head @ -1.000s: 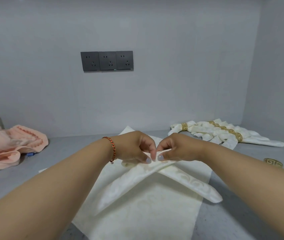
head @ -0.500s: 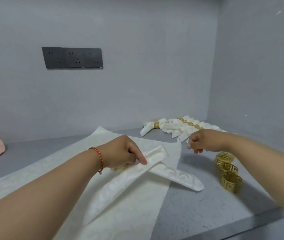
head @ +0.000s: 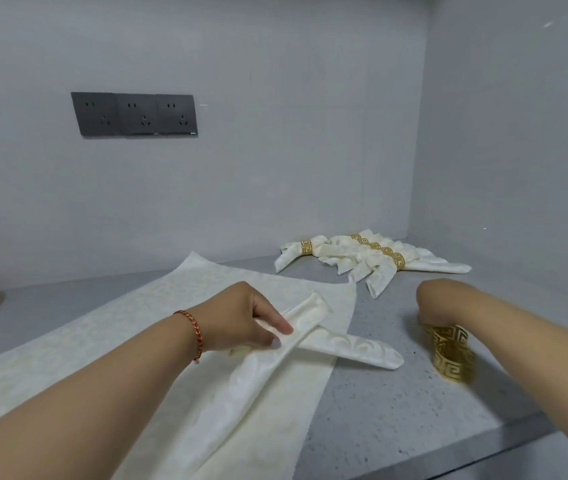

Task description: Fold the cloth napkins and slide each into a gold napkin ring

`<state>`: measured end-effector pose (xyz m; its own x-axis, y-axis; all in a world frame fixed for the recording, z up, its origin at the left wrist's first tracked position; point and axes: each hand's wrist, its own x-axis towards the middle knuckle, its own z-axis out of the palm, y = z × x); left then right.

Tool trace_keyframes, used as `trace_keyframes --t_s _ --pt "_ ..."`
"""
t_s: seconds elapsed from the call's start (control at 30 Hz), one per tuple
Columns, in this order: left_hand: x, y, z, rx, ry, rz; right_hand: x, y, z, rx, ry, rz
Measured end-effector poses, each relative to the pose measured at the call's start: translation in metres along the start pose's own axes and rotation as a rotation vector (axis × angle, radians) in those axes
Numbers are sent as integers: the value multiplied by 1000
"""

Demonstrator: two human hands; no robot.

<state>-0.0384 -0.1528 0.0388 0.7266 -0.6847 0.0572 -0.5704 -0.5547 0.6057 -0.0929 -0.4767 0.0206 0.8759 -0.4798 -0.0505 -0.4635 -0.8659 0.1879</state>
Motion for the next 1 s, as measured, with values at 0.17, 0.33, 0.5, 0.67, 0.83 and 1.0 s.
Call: trace_keyframes --t_s 0.17,0.33,0.5,0.67,0.83,1.0 --pt "-9 -10 -5 -37 22 -14 2 -10 -1 25 0 92" --pt "-14 -20 -9 -51 41 -27 3 -8 -5 45 -68 238" --pt "-18 -25 -14 -83 78 -11 6 -14 -3 24 -113 198" --pt "-22 -38 -25 -114 132 -2 7 -29 -14 -5 105 98" --pt "-27 -54 -51 -174 222 -14 3 -69 -35 510 473 -105" --pt "-39 -64 -83 -273 326 -47 5 -106 -43 1281 402 -187"
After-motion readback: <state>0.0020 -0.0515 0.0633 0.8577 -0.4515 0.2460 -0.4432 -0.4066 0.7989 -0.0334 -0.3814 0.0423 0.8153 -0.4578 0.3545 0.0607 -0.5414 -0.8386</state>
